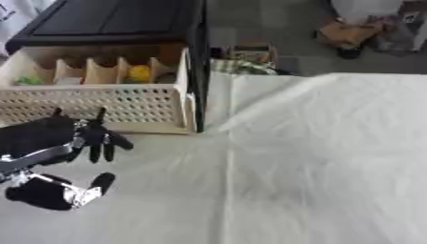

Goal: Pick up objects from table and place into drawer.

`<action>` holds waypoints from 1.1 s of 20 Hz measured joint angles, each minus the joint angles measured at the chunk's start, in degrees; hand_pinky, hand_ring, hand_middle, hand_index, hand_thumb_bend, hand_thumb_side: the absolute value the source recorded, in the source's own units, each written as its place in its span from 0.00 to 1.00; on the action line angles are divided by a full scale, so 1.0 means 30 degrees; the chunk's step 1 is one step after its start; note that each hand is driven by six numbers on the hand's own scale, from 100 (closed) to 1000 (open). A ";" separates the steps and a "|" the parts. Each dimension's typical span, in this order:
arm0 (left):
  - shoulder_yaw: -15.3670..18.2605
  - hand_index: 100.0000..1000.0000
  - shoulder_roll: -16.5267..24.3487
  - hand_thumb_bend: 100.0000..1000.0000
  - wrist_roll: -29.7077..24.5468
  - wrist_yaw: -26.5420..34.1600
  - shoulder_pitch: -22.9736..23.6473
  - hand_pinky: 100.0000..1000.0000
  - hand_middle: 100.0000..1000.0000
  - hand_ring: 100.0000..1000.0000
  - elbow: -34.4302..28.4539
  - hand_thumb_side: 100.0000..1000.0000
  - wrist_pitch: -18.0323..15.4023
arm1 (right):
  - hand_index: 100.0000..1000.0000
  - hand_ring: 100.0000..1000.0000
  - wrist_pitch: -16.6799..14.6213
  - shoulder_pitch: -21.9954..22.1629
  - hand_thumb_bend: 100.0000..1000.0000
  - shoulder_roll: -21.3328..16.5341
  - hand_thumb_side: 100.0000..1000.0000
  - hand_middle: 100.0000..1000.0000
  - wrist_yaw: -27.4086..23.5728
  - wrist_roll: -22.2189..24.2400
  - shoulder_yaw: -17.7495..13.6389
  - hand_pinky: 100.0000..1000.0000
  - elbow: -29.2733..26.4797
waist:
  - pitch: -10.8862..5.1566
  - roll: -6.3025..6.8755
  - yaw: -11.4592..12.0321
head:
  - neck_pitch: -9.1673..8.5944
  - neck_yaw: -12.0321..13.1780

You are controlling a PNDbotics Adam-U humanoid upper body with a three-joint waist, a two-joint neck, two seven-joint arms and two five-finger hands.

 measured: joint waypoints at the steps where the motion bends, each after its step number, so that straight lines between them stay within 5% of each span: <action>1: 0.0020 0.86 0.0000 0.01 0.0191 -0.0087 -0.0059 0.26 0.51 0.48 0.0000 0.34 0.0081 | 0.77 0.66 -0.0001 0.0000 0.31 0.0001 1.00 0.29 -0.0006 0.0002 0.0000 0.75 0.0000 | 0.0007 0.0004 -0.0016 | -0.0010 0.0000; 22: 0.0116 0.85 -0.0029 0.01 0.2642 0.0451 -0.1729 0.26 0.49 0.45 0.1130 0.34 0.1070 | 0.77 0.65 -0.0065 -0.0005 0.32 0.0014 1.00 0.28 -0.0043 -0.0044 -0.0230 0.75 0.0000 | 0.0594 0.0126 -0.0433 | -0.0601 0.0091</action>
